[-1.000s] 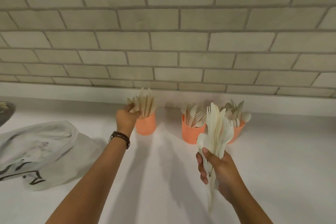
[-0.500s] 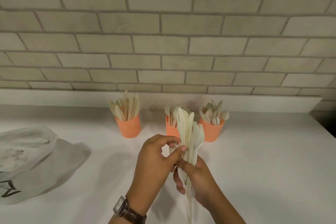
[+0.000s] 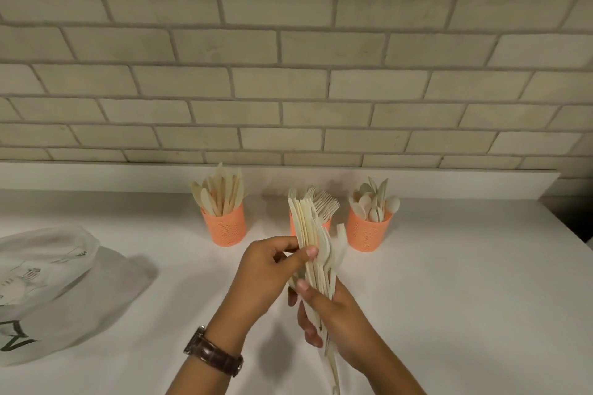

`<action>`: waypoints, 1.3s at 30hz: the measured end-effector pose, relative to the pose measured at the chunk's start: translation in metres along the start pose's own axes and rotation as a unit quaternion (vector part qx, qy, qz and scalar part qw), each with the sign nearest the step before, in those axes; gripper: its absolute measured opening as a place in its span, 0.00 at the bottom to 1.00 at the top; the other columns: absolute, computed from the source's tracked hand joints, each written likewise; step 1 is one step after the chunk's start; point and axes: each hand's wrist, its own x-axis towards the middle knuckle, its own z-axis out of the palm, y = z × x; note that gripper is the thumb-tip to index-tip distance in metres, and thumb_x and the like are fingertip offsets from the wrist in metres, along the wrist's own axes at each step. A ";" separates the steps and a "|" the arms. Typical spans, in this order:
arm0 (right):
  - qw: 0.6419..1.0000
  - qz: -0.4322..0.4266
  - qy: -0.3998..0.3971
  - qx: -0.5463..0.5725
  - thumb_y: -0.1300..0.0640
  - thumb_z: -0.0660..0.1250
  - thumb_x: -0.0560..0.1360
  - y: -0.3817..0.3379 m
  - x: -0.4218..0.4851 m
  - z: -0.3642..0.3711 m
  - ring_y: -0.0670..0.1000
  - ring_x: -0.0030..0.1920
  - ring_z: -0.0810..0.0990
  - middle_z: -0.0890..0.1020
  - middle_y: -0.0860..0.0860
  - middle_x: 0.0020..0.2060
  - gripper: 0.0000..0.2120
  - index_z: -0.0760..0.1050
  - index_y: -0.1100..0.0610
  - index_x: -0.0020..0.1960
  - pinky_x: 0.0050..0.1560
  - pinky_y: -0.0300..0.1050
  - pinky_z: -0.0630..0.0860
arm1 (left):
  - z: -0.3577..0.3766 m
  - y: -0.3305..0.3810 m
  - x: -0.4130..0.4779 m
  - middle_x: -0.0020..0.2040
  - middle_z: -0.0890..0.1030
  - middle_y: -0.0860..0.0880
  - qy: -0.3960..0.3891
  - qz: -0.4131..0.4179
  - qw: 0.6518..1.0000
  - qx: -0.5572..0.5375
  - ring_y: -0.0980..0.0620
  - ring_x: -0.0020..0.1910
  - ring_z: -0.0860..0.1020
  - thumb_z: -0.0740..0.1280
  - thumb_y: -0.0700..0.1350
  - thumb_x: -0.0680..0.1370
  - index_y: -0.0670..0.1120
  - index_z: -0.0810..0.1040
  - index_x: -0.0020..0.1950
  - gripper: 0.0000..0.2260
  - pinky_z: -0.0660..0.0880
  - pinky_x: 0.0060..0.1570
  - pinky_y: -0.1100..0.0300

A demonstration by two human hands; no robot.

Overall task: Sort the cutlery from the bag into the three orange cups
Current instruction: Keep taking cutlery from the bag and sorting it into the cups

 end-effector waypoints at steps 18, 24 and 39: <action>0.992 0.000 -0.050 0.114 0.41 0.61 0.74 0.003 0.004 -0.010 0.50 0.24 0.66 0.74 0.63 0.38 0.21 0.77 0.60 0.45 0.25 0.38 0.66 | -0.006 0.003 0.009 0.41 0.86 0.46 -0.023 -0.026 0.993 -0.114 0.37 0.37 0.81 0.71 0.46 0.67 0.46 0.85 0.41 0.07 0.78 0.33 0.55; 0.991 0.010 -0.018 0.135 0.41 0.61 0.74 0.007 0.004 -0.011 0.51 0.24 0.65 0.71 0.65 0.37 0.22 0.78 0.60 0.41 0.25 0.39 0.64 | -0.011 0.003 0.015 0.30 0.80 0.57 0.064 -0.041 0.981 -0.180 0.61 0.27 0.74 0.71 0.42 0.70 0.44 0.83 0.45 0.05 0.71 0.36 0.68; 0.981 0.043 0.094 0.167 0.50 0.58 0.77 0.017 0.021 -0.034 0.49 0.19 0.63 0.76 0.59 0.31 0.16 0.73 0.64 0.49 0.22 0.35 0.61 | -0.130 -0.024 0.121 0.30 0.77 0.50 0.365 0.027 0.930 -0.028 0.56 0.29 0.73 0.72 0.42 0.71 0.41 0.81 0.38 0.05 0.71 0.38 0.64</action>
